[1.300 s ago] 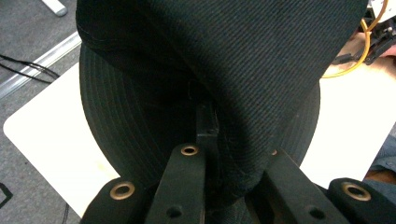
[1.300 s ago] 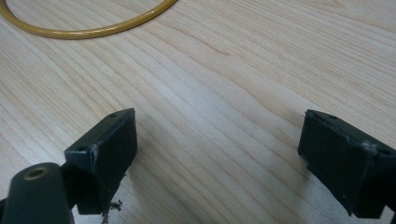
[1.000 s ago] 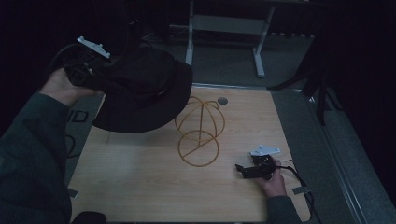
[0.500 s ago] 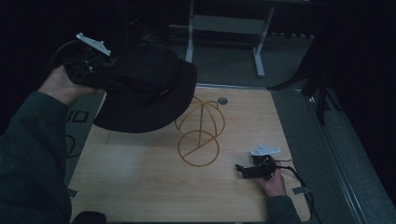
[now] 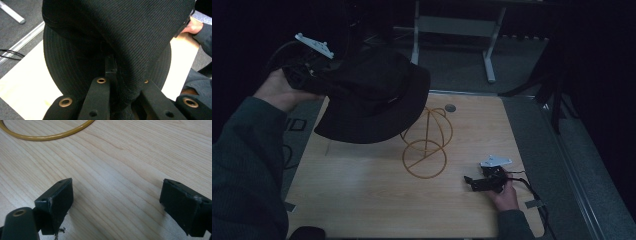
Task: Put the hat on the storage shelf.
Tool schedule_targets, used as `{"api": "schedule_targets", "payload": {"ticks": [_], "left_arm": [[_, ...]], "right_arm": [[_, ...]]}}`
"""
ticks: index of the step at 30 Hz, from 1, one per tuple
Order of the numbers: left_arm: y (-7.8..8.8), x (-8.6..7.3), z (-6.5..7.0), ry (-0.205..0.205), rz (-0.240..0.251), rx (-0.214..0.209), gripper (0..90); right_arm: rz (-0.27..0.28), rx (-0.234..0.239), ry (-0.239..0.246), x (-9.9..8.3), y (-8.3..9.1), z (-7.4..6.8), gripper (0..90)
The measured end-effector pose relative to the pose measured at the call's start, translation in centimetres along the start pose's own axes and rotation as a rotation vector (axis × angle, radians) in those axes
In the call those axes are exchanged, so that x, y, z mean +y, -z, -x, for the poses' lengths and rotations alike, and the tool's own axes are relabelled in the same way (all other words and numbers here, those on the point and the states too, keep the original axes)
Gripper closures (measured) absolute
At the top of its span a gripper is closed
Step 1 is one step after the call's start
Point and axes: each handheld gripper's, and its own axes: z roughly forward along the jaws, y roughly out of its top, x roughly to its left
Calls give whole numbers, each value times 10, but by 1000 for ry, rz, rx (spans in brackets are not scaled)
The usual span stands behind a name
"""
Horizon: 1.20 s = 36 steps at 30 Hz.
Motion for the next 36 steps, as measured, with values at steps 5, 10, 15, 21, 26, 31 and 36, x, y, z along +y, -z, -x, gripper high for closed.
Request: {"api": "schedule_targets", "payload": {"ticks": [5,10,15,21,26,31,36], "left_arm": [[0,6,6,-16,-3,-22,879],[-1,10,8,-37,-9,-34,879],[-3,15,12,-45,-8,-49,879],[-7,21,15,-64,-15,-65,879],[-11,25,17,-70,-20,-70,879],[-17,30,20,-81,-28,-81,879],[-22,33,22,-88,-33,-87,878]], "right_arm": [[2,0,0,0,0,0,116],[2,0,-1,0,0,0,116],[2,0,0,0,0,0,116],[1,1,1,0,0,0,116],[1,1,1,0,0,0,116],[1,0,2,0,0,0,116],[1,0,1,0,0,0,116]]}}
